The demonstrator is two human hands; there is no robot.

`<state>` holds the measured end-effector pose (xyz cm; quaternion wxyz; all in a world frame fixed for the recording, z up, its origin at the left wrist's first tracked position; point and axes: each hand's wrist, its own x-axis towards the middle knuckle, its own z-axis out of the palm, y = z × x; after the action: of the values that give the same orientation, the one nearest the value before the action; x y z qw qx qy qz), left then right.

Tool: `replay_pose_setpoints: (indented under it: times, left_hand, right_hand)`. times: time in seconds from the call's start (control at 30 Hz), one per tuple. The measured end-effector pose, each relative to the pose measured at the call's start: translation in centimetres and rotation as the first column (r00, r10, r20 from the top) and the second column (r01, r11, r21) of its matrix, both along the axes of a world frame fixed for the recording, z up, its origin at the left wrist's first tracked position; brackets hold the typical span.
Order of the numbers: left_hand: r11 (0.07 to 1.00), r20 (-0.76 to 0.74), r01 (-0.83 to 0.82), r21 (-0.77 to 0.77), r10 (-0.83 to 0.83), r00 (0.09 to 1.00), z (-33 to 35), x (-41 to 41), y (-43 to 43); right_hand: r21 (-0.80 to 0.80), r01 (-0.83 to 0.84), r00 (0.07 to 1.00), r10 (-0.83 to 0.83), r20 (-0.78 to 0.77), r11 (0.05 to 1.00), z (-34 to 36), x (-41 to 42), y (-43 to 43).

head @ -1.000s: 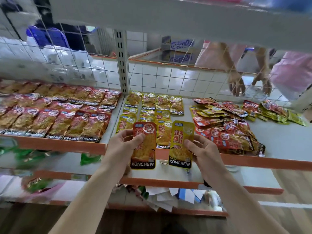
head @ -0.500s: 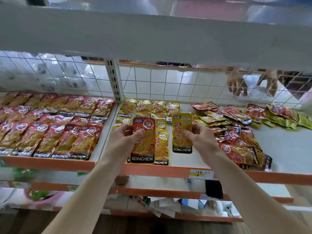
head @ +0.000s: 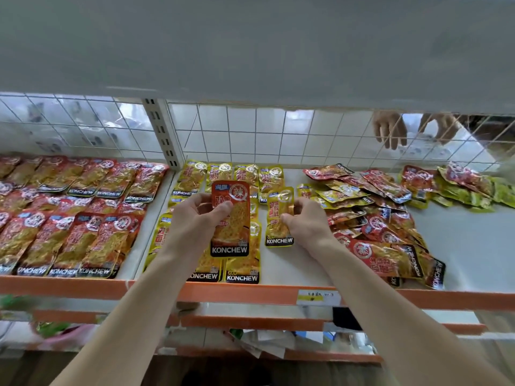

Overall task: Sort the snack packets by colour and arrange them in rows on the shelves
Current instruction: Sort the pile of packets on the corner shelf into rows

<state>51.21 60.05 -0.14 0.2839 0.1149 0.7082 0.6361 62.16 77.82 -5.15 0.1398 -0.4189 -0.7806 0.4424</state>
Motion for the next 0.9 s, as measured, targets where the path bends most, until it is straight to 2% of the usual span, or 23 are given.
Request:
replay_pose_setpoints:
  times: [0.23,0.43,0.77,0.9]
  left_hand:
    - [0.999,-0.035,0.031,-0.016,-0.032,0.999,-0.5,-0.4,0.4]
    - [0.999,0.009,0.038,0.017,-0.038,0.999,-0.4,-1.0,1.0]
    - [0.996,-0.018,0.092,0.019,-0.092,0.996,-0.6,0.0,0.5]
    - [0.998,-0.011,0.063,0.017,-0.063,0.998,-0.9,-0.1,-0.3]
  right_hand:
    - [0.116,-0.039,0.998,0.033,0.053,0.993,-0.3,-0.5,-1.2]
    - [0.331,-0.141,0.984,0.095,0.153,0.933,-0.7,-0.3,-3.0]
    - [0.397,-0.269,0.937,0.143,0.319,0.877,-0.9,0.7,-4.5]
    - [0.406,-0.275,0.934,0.143,0.326,0.872,-0.9,0.8,-4.7]
